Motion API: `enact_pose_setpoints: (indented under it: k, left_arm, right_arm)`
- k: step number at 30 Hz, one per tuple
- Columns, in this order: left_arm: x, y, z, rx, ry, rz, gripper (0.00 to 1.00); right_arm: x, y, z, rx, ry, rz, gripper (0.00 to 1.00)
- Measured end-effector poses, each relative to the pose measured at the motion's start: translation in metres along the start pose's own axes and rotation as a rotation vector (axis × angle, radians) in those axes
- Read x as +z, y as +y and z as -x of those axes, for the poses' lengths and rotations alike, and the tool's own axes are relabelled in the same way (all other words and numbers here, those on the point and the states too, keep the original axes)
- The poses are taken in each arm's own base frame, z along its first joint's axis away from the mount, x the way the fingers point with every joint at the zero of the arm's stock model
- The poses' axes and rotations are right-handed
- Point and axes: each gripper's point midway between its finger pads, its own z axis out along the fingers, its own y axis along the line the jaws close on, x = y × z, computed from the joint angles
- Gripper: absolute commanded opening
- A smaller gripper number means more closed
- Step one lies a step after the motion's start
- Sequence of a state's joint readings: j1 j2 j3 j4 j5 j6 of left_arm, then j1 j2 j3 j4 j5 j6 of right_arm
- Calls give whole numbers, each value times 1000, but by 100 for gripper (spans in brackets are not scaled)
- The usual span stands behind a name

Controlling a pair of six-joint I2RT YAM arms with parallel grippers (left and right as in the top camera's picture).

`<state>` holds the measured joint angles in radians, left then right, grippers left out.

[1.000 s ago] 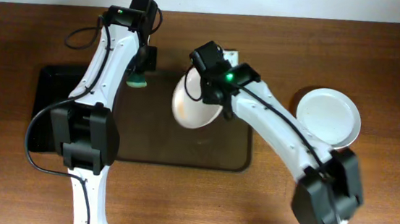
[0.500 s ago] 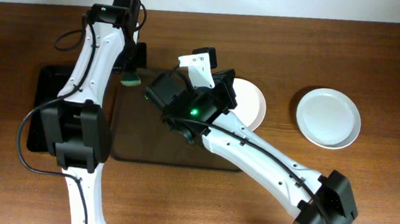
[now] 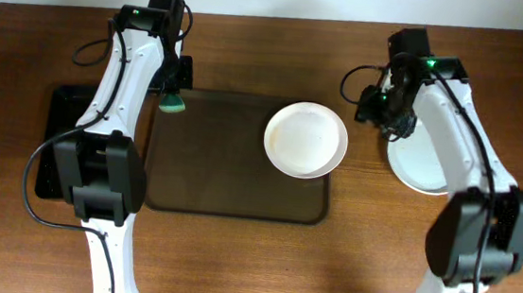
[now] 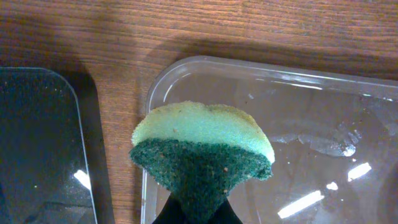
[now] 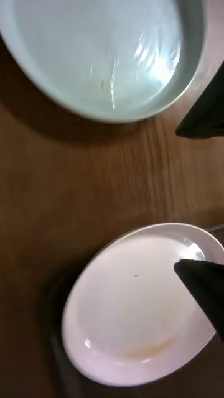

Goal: Clean dirty plates on tray and stack at the side
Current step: 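Regrasp the plate rim with the right gripper and lift it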

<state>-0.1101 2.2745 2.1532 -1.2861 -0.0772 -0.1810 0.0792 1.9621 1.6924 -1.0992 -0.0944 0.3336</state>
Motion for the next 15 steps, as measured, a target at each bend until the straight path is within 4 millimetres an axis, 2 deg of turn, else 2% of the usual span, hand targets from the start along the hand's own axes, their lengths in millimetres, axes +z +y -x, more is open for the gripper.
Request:
enact_pose_setpoints:
  k: [2,3,8,9,11,13,14,15]
  left_arm:
    - [0,0,0,0,0,0,0]
    - [0,0,0,0,0,0,1]
    - [0,0,0,0,0,0,1]
    - [0,0,0,0,0,0,0]
    - [0,0,0,0,0,0,1]
    - [0,0,0,0,0,0,1]
    - [0,0,0,0,0,0,1]
    - [0,0,0,0,0,0,1]
  right_arm:
    - [37,8,-8,-37,113,103,67]
    - [49,11,-11,-47,143,132,67]
    - [93,34,-17,-77,223,296,65]
    - [100,41,-19,-75,246,348,60]
    - [100,49,-20,-64,260,420,47]
    - [104,53,-23,-49,287,474,20]
    - [104,53,-23,-49,290,480,10]
    - [107,53,-24,-48,297,482,4]
